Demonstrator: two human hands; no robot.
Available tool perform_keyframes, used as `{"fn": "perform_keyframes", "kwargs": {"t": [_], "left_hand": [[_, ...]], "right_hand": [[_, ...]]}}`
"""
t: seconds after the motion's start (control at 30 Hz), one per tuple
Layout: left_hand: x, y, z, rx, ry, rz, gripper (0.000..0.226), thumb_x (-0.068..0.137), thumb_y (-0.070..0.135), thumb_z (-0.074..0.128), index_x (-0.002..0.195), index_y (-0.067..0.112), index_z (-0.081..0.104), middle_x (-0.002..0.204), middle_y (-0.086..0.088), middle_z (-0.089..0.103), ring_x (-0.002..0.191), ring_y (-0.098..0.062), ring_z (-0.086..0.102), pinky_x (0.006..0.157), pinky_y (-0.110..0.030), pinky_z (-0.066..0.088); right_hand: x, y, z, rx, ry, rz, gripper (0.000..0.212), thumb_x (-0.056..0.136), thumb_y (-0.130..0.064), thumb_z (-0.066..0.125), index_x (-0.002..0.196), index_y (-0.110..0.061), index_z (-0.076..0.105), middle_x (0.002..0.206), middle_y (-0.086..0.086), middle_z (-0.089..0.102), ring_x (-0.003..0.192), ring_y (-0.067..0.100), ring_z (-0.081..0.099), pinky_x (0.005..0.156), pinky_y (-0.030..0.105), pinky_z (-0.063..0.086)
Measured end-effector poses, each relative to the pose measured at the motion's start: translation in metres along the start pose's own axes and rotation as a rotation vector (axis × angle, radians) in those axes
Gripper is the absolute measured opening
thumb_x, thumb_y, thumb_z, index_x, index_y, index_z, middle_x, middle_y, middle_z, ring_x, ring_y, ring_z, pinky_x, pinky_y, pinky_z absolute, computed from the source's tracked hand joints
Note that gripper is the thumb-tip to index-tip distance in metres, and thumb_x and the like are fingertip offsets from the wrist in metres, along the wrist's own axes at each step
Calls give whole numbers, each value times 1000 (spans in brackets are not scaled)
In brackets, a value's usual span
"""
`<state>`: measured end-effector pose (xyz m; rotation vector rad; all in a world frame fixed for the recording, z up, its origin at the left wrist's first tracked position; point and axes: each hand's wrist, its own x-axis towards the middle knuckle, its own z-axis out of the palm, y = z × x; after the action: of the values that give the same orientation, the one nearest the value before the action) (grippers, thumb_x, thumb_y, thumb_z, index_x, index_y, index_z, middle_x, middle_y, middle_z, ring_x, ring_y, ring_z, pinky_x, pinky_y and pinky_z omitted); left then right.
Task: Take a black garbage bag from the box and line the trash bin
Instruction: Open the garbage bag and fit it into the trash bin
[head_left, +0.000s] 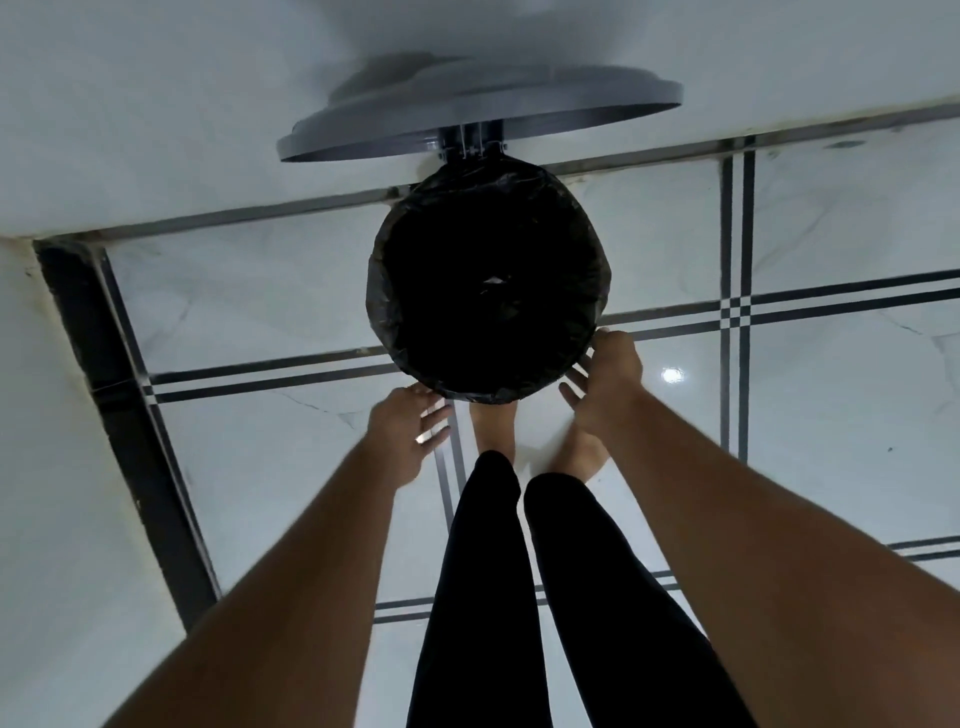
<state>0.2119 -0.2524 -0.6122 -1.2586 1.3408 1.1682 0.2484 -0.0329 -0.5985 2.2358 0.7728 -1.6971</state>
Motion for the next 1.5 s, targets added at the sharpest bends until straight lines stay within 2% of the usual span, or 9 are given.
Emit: {"fn": "perform_keyframes", "kwargs": {"t": [0.1, 0.23, 0.47, 0.67, 0.93, 1.1, 1.27, 1.4, 1.5], "left_hand": [[2, -18, 8, -149, -66, -2, 31, 113, 10, 53, 140, 7, 68, 146, -9, 70, 126, -21, 73, 91, -34, 61], [-3, -24, 17, -290, -71, 9, 32, 113, 9, 53, 139, 11, 69, 135, -3, 74, 121, -16, 73, 90, -30, 60], [9, -18, 14, -186, -16, -5, 33, 114, 15, 56, 145, 13, 64, 141, -1, 73, 127, -15, 70, 85, -29, 61], [16, -3, 17, -91, 113, -45, 24, 113, 4, 47, 126, 13, 65, 132, -3, 70, 123, -17, 67, 93, -34, 57], [10, -8, 17, -381, 104, -39, 31, 114, 18, 40, 117, 13, 70, 119, -9, 75, 114, -28, 75, 95, -40, 62], [13, -15, 21, -481, 41, -32, 29, 111, 8, 48, 124, 8, 74, 123, -11, 78, 112, -26, 77, 100, -39, 64], [14, -11, 23, -365, 61, -15, 36, 110, 2, 39, 118, 14, 72, 98, -2, 73, 107, -20, 73, 90, -38, 61], [16, -12, 22, -324, 94, 12, 29, 112, 10, 44, 111, 21, 71, 112, -1, 73, 110, -18, 72, 84, -34, 60], [14, -13, 22, -373, 71, 19, 31, 113, 11, 43, 116, 17, 74, 113, -3, 76, 109, -19, 73, 91, -35, 62]], "right_hand": [[-1, 4, 1, 41, -50, 18, 34, 102, -21, 49, 118, -26, 78, 119, -2, 78, 111, 18, 74, 100, 36, 57], [2, 6, -3, 52, -62, 18, 30, 108, -29, 55, 129, -26, 76, 123, -9, 79, 110, 13, 74, 97, 34, 54], [11, 6, -10, 28, -70, 55, 19, 112, -33, 60, 123, -25, 75, 117, -11, 82, 109, 10, 75, 101, 33, 52], [18, -1, -8, -17, -43, 70, 22, 109, -25, 59, 123, -24, 77, 117, -5, 81, 106, 12, 75, 104, 32, 54], [8, -1, -3, 32, -1, 58, 29, 105, -22, 45, 109, -24, 74, 123, 0, 78, 115, 21, 71, 113, 39, 52], [5, 4, -1, 24, -39, 64, 26, 107, -25, 54, 125, -27, 73, 121, -3, 77, 108, 15, 73, 112, 38, 55], [14, 0, -4, 18, -29, 75, 22, 107, -28, 59, 122, -27, 75, 119, -7, 79, 104, 11, 73, 112, 36, 54], [16, -1, -7, -2, -24, 51, 21, 106, -31, 65, 123, -26, 75, 119, -7, 80, 102, 10, 74, 111, 35, 55], [15, -1, -9, -6, -23, 22, 21, 107, -28, 60, 122, -26, 75, 118, -5, 80, 103, 12, 75, 109, 35, 55]]}}
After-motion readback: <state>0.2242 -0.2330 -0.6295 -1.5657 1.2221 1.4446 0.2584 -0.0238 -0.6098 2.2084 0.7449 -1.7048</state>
